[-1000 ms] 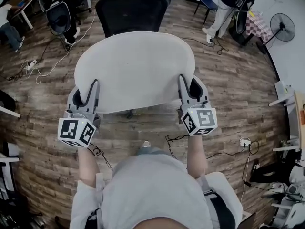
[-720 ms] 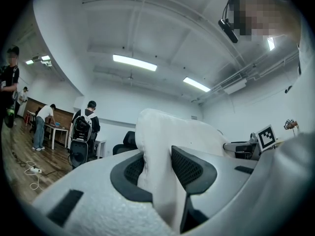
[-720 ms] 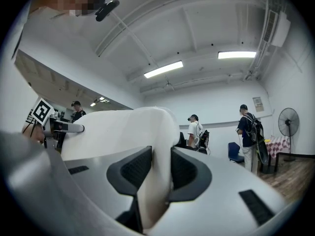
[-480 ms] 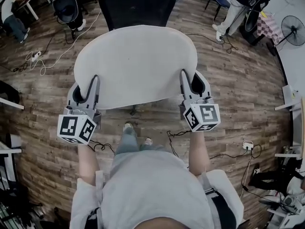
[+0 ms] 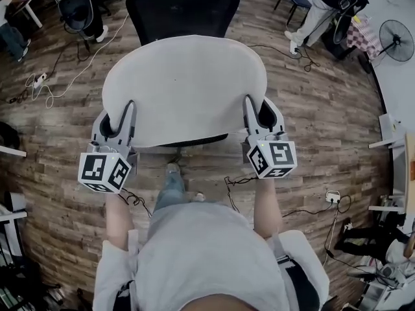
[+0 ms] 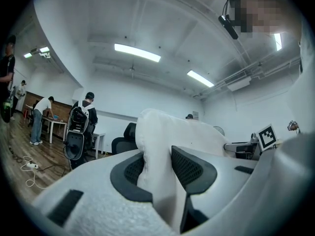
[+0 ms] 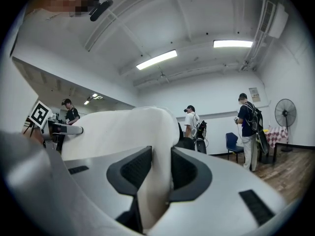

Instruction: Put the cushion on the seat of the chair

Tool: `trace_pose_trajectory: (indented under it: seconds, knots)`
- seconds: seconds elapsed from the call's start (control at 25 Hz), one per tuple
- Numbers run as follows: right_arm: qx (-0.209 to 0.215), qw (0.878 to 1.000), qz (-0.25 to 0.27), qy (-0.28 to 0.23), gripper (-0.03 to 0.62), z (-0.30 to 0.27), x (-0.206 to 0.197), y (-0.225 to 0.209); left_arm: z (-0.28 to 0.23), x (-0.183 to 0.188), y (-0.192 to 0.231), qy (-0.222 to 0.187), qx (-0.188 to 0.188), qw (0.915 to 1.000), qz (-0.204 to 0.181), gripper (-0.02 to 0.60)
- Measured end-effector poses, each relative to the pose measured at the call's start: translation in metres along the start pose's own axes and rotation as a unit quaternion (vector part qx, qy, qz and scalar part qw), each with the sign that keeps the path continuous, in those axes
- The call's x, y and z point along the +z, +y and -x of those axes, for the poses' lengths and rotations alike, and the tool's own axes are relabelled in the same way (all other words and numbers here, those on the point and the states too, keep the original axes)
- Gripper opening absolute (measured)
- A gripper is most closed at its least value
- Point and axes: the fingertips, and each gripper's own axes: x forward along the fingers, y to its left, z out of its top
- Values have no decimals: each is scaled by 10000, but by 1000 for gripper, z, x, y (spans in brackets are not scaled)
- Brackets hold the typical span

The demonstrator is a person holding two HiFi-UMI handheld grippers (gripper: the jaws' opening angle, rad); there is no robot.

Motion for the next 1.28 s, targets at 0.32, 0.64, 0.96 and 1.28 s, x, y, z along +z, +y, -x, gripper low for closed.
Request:
trace_pose_trajectory:
  seconds: [0.32,0.64,0.96,1.28]
  knots:
    - [-171,9998,-21,42,84,-58,-1,-1,-49,2,44,58,-131,9999,-46,117]
    - [-392,9990,-25,221,84,-106,-17,-2,-94,-13,85,224,-305,9992,89,117]
    - [-677,9957,-139,618,84,-133,-49,-10,-131,-48,108,574,-523,9963,357,117]
    - [-904,9879,-390,1197,84,-142,-98,-18,-152,-101,118,1108,-642,9893,693,117]
